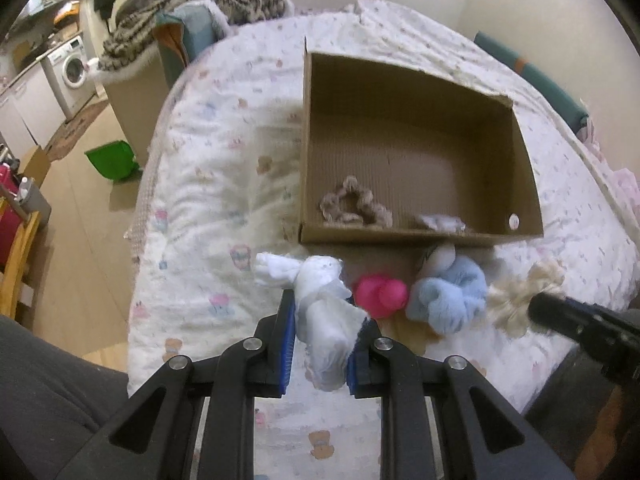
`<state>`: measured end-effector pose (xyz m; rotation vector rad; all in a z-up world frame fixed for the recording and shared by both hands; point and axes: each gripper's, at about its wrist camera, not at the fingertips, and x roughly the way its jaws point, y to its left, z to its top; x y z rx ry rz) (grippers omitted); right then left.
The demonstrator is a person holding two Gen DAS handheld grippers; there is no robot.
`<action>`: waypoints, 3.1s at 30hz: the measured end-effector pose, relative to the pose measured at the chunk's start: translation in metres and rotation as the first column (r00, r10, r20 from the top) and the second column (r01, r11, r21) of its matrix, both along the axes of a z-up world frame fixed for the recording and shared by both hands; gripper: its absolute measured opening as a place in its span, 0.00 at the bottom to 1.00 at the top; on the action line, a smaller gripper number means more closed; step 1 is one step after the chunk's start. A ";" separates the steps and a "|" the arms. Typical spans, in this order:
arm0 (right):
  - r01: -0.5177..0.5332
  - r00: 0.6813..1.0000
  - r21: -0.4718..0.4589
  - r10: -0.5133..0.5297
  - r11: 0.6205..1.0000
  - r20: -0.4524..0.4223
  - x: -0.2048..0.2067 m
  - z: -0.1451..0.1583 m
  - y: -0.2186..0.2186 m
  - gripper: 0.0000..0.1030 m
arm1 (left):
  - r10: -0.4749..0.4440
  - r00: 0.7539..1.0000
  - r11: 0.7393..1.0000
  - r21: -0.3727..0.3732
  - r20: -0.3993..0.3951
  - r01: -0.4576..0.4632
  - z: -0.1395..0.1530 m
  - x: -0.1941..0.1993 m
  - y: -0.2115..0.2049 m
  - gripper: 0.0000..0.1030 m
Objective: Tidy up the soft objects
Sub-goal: 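Lower the white bundle and cream flower cloth into the box, open both tools, then withdraw both open tools from the box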
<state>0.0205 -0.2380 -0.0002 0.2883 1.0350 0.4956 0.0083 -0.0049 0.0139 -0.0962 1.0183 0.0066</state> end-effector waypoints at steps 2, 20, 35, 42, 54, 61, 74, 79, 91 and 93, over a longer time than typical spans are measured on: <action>0.024 0.999 -0.005 -0.024 1.000 0.024 0.003 0.005 -0.004 0.22 | 0.002 1.000 1.000 0.003 0.012 -0.002 0.004 0.003 0.002 0.18; 0.138 0.987 -0.042 -0.134 0.989 0.094 0.079 0.018 -0.033 0.22 | -0.073 0.990 0.997 0.024 0.122 0.070 0.049 0.076 -0.017 0.18; 0.156 0.987 -0.114 -0.159 0.981 -0.017 0.106 -0.029 -0.031 0.22 | -0.122 0.988 0.991 0.069 0.099 0.115 0.000 0.111 -0.032 0.18; 0.107 0.993 -0.167 -0.114 0.980 -0.034 0.105 -0.038 -0.015 0.22 | -0.160 0.985 0.984 0.085 0.064 0.154 -0.014 0.110 -0.040 0.18; 0.099 0.991 -0.205 -0.116 0.974 -0.072 0.110 -0.047 -0.010 0.22 | -0.154 0.987 0.987 0.057 0.046 0.151 -0.020 0.111 -0.039 0.19; 0.103 0.990 -0.200 -0.120 0.974 -0.078 0.110 -0.048 -0.010 0.23 | -0.149 0.988 0.988 0.055 0.041 0.147 -0.022 0.111 -0.037 0.19; 0.136 0.986 -0.176 -0.151 0.975 -0.074 0.113 -0.046 -0.019 0.33 | -0.154 0.987 0.987 0.046 0.040 0.153 -0.023 0.110 -0.036 0.26; 0.181 0.981 -0.139 -0.189 0.974 -0.042 0.111 -0.039 -0.026 0.64 | -0.111 0.991 0.993 0.046 0.076 0.108 -0.015 0.107 -0.032 0.62; 0.209 0.976 -0.147 -0.215 0.967 -0.031 0.110 -0.031 -0.031 0.65 | -0.100 0.991 0.995 0.030 0.088 0.098 -0.010 0.106 -0.031 0.65; 0.216 0.975 -0.152 -0.222 0.964 -0.024 0.107 -0.029 -0.033 0.65 | -0.100 0.990 0.995 0.031 0.095 0.097 -0.007 0.104 -0.031 0.65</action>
